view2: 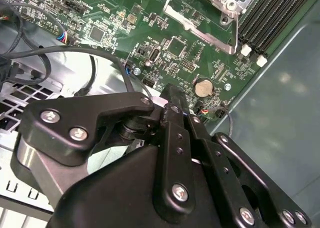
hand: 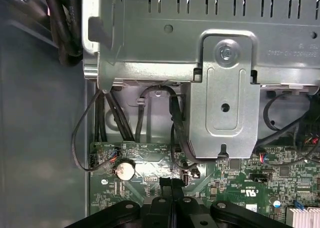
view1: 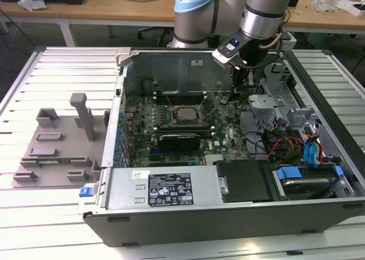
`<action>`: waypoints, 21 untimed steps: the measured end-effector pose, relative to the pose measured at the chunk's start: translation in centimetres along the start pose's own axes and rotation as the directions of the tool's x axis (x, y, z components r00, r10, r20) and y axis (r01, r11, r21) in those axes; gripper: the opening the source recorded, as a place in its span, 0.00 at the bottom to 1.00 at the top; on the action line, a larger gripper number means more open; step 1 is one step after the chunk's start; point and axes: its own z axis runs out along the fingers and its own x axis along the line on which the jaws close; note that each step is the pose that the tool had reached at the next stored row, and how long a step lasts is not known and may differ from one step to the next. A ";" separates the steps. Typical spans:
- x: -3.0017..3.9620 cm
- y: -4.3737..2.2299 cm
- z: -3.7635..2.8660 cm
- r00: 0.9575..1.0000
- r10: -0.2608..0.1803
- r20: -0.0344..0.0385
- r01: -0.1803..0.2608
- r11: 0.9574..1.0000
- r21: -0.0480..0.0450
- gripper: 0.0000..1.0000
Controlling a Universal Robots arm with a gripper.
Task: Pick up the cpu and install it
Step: 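Close the cpu cover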
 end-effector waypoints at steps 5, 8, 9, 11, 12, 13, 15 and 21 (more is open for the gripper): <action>0.02 -0.76 0.14 1.000 0.000 0.000 0.000 1.000 0.000 0.11; 0.03 -1.24 0.20 1.000 0.000 0.000 0.000 1.000 0.000 0.11; 0.03 -1.37 0.23 1.000 0.000 0.000 0.000 1.000 0.000 0.11; 0.04 -1.68 0.33 1.000 0.000 0.000 0.000 1.000 0.000 0.11; 0.05 -1.95 0.40 1.000 0.000 0.000 0.000 1.000 0.000 0.11; 0.05 -2.23 0.48 1.000 0.000 0.000 0.000 1.000 0.000 0.11; 0.06 -2.56 0.62 1.000 0.000 0.000 0.000 1.000 0.000 0.11; 0.09 -3.91 0.91 1.000 0.000 0.000 0.000 1.000 0.000 0.11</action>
